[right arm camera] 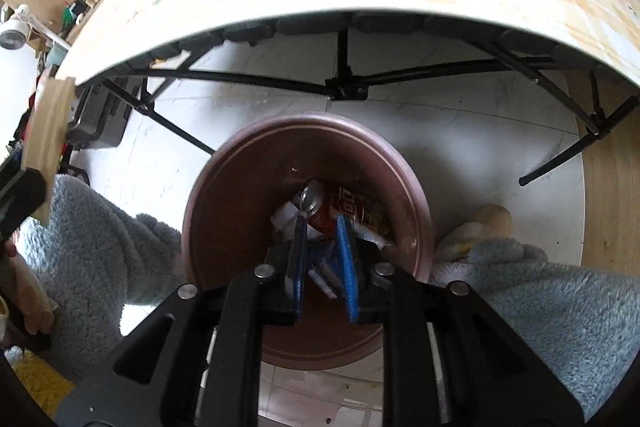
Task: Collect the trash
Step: 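Open the right tool to drop the receipt in the bin while the left tool drops the yogurt lid, then grasp the white floral-printed packet on the table with the right tool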
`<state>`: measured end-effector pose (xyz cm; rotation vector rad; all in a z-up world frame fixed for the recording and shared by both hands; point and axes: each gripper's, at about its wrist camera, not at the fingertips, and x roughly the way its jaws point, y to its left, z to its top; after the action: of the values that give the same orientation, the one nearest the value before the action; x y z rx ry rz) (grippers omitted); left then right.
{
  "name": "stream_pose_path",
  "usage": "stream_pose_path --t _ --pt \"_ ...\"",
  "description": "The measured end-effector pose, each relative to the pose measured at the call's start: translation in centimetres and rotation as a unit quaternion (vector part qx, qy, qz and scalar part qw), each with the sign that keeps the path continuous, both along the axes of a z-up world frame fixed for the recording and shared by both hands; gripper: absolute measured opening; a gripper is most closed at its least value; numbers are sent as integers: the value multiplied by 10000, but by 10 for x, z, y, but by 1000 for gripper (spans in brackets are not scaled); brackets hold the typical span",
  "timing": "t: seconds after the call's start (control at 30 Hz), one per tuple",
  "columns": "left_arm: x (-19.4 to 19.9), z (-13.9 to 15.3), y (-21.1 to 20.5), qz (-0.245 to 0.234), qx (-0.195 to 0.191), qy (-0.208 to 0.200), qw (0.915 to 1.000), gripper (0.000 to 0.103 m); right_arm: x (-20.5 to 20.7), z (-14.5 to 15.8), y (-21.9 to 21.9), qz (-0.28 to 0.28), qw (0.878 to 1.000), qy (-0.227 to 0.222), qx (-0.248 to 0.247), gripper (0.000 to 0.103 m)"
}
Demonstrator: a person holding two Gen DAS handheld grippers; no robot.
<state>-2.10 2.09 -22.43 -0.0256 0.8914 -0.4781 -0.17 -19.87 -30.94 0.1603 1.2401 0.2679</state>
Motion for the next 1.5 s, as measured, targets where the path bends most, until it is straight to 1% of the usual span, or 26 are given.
stream_pose_path --t 0.03,0.07,0.13,0.2,0.27,0.3,0.4,0.53,0.6,0.67,0.9,1.0,1.07,1.2,1.37,1.5 --pt "0 -1 0 2 5 11 10000 84 -1 3 -2 -31 10000 -73 47 41" --pt "1 -1 0 4 13 25 10000 84 -2 7 -3 -75 9997 -191 95 52" --pt "2 -4 0 9 36 67 10000 84 -3 13 -5 -147 9992 -347 127 60" --pt "4 -6 -1 16 65 118 9999 84 -3 16 -9 -259 9985 -455 161 75" --pt "5 -9 -1 13 100 175 9998 84 -3 18 -15 -404 9976 -525 201 81" --pt "6 -11 -3 0 133 216 9997 84 -3 18 -17 -450 9973 -531 242 83" --pt "7 -16 -8 -82 234 288 9993 84 -1 16 -27 -707 9957 -501 330 86" --pt "7 -22 -17 -253 379 369 9983 84 -1 14 -40 -1005 9925 -491 486 87" --pt "7 -26 -21 -396 355 455 9976 84 -1 13 -45 -1107 9912 -471 560 87" --pt "8 -31 -24 -478 367 560 9966 84 -1 12 -48 -1160 9903 -467 606 87" --pt "12 -35 -26 -537 268 691 9958 87 -3 14 -45 -1096 9909 -504 602 87" --pt "12 -31 -22 -401 217 615 9971 89 -2 12 -44 -1096 9911 -472 591 87" --pt "13 -28 -17 -262 168 538 9981 89 -2 12 -44 -1104 9911 -466 580 87" --pt "16 -21 -4 190 70 354 9992 89 -2 11 -43 -1098 9913 -454 561 87" --pt "19 -16 11 620 -39 221 9978 90 -1 10 -42 -1073 9919 -440 522 87" --pt "18 -9 22 944 -123 49 9954 93 -1 11 -40 -1056 9922 -457 478 87"
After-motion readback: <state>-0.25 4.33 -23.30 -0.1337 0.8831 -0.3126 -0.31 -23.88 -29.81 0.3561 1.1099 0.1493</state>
